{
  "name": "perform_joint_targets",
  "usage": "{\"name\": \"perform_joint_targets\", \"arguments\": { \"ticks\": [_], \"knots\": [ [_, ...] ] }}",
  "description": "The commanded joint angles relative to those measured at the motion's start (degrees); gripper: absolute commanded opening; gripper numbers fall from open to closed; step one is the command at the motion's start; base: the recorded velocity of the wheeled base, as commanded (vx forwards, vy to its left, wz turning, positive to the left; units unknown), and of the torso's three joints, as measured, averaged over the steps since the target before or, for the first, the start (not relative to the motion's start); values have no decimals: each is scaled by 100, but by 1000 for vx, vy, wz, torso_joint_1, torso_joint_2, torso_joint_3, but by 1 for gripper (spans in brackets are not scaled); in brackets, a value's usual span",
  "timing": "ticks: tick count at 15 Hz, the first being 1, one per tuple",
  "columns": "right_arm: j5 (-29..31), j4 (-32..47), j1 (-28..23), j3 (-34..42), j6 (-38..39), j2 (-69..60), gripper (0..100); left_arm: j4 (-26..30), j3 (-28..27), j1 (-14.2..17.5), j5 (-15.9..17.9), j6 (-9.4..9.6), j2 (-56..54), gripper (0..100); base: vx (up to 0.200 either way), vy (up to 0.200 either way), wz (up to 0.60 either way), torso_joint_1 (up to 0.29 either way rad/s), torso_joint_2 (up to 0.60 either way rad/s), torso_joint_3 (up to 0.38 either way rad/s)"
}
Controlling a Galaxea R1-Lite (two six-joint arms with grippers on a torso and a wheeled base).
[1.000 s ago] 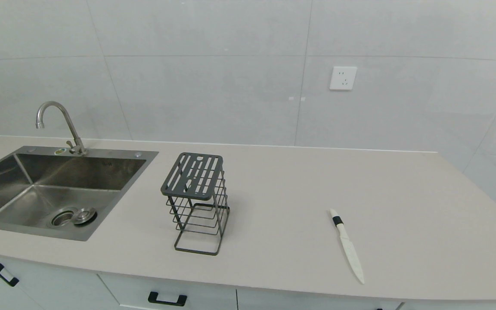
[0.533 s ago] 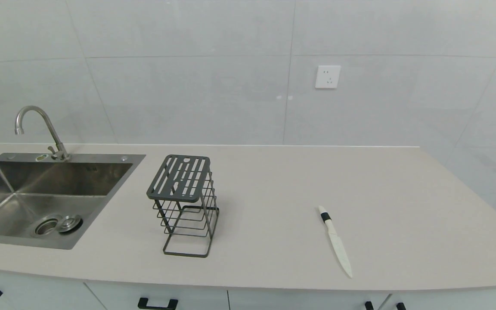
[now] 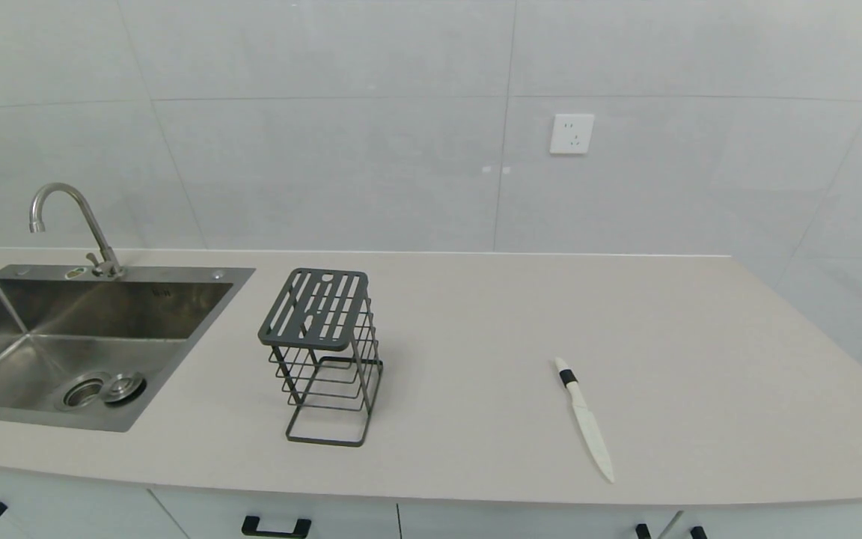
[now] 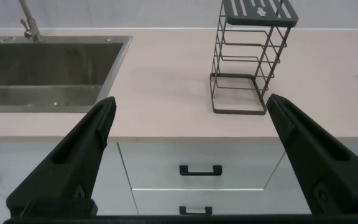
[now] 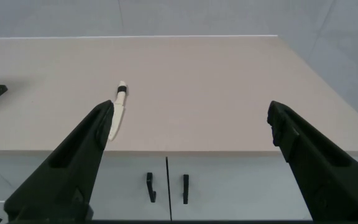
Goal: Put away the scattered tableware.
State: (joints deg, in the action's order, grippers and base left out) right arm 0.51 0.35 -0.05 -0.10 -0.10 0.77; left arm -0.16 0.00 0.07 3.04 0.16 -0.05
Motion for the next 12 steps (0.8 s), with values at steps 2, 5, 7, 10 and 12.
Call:
{"name": "perform_joint_targets", "arguments": {
  "ticks": [2,5,7,10,12],
  "knots": [
    [-7,0,-4,1,10,-77,100,-2,0,1,4,-7,5,100,0,0,0,0,0,0],
    [-16,17,-13,1,177,-77,100,-11,0,1,4,-7,5,100,0,0,0,0,0,0],
    [-34,-519,-13,1,229,-77,100,-11,0,1,4,2,5,100,0,0,0,0,0,0],
    [-517,-1029,-13,-711,212,-6,100,-11,0,1,4,19,5,100,0,0,0,0,0,0],
    [-1317,-334,14,-1405,177,758,100,-2,0,1,13,37,5,100,0,0,0,0,0,0]
  ]
}}
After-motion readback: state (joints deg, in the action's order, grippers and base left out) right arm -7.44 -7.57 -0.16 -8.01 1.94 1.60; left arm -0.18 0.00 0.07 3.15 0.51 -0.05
